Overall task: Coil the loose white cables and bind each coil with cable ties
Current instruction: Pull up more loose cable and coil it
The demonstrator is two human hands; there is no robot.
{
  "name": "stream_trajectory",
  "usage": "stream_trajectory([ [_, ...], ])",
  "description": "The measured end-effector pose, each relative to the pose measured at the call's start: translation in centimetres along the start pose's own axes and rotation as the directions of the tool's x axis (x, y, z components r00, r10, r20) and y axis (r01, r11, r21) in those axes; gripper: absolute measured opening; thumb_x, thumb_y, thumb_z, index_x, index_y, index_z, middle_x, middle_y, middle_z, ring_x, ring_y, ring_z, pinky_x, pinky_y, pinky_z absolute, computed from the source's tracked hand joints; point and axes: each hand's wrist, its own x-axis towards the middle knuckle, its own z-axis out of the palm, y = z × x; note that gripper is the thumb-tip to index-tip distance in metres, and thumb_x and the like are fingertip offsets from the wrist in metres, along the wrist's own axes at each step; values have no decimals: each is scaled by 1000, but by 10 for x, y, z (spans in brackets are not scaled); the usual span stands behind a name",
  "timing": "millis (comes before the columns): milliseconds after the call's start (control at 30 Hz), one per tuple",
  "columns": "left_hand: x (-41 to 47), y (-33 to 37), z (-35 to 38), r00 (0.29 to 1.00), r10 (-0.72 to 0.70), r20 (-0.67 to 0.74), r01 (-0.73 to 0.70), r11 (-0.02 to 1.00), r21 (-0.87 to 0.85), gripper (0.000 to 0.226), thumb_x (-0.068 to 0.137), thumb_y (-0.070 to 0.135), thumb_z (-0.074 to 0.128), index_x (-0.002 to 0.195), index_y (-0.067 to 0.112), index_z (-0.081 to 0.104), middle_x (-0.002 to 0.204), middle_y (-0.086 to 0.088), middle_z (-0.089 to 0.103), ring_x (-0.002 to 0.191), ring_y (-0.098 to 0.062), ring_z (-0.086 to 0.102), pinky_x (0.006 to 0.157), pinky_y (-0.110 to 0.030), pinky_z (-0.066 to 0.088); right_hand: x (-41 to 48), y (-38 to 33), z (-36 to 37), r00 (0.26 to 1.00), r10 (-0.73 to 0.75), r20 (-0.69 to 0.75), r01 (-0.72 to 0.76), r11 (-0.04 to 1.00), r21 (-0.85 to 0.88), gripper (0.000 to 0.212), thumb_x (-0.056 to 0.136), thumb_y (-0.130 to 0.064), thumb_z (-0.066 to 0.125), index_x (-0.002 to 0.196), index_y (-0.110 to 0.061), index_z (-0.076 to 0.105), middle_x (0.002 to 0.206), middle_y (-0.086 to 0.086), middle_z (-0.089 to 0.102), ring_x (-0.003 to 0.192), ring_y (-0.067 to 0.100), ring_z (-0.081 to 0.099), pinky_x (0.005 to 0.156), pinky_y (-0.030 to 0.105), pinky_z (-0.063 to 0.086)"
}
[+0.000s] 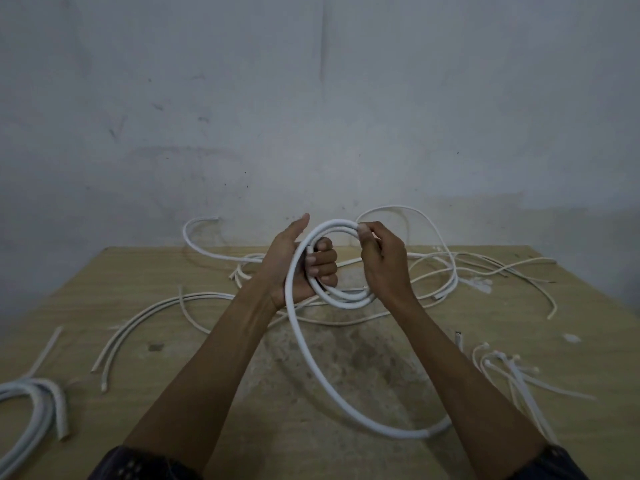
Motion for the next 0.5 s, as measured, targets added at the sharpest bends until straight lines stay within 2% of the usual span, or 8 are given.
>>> stream_trajectory([
  [100, -1, -6, -2, 991, 106, 81, -96, 988, -125, 65, 95, 66, 39, 95, 4, 59, 71, -9, 52, 64, -24, 49, 68, -36, 47, 2, 8, 4, 976, 198, -92, -184, 973, 140, 29, 106, -29, 46, 88, -13, 63, 58, -8, 42, 54, 10, 38, 56, 28, 31],
  [167, 0, -15, 0, 982, 152, 113, -134, 980, -149, 69, 95, 67, 36, 97, 3, 60, 74, -11, 54, 72, -29, 54, 80, -44, 50, 0, 9, 9, 927, 346, -142, -305, 919, 249, 32, 106, -30, 46, 88, -10, 64, 56, -7, 41, 53, 12, 38, 57, 30, 33],
  [200, 3, -20, 2, 978, 167, 123, -148, 977, -153, 66, 96, 65, 33, 92, 4, 60, 70, -9, 52, 70, -28, 53, 79, -44, 51, 0, 8, 11, 899, 410, -153, -352, 886, 302, 34, 106, -32, 46, 88, -9, 64, 54, -5, 40, 51, 13, 37, 55, 32, 33],
  [267, 9, -27, 8, 974, 202, 99, -188, 973, -136, 57, 102, 53, 31, 76, 10, 56, 57, -1, 44, 51, -16, 44, 62, -34, 48, -2, 5, 13, 879, 451, -154, -371, 851, 373, 34, 107, -31, 44, 87, -9, 60, 54, -1, 41, 45, 13, 38, 51, 32, 34],
  [333, 14, -24, 10, 976, 218, 17, -217, 975, -54, 54, 105, 46, 29, 65, 16, 48, 49, 6, 31, 41, -10, 20, 46, -24, 32, -6, 0, 12, 923, 335, -189, -269, 913, 307, 31, 108, -28, 41, 89, -10, 57, 61, 3, 52, 46, 14, 51, 48, 31, 43],
  [367, 15, -19, 10, 976, 215, -19, -215, 977, -9, 54, 106, 46, 28, 63, 17, 44, 48, 7, 26, 42, -10, 13, 43, -23, 25, -9, -3, 10, 949, 239, -204, -188, 952, 242, 29, 108, -26, 40, 91, -9, 57, 67, 2, 58, 48, 14, 57, 48, 30, 46],
  [500, 10, -1, 5, 983, 172, -66, -165, 981, 105, 53, 106, 47, 28, 63, 18, 39, 46, 8, 25, 40, -9, 12, 42, -24, 16, -9, -8, 7, 976, -51, -213, 46, 998, -31, 23, 108, -18, 43, 95, -5, 58, 76, -7, 65, 49, 9, 53, 50, 25, 41],
])
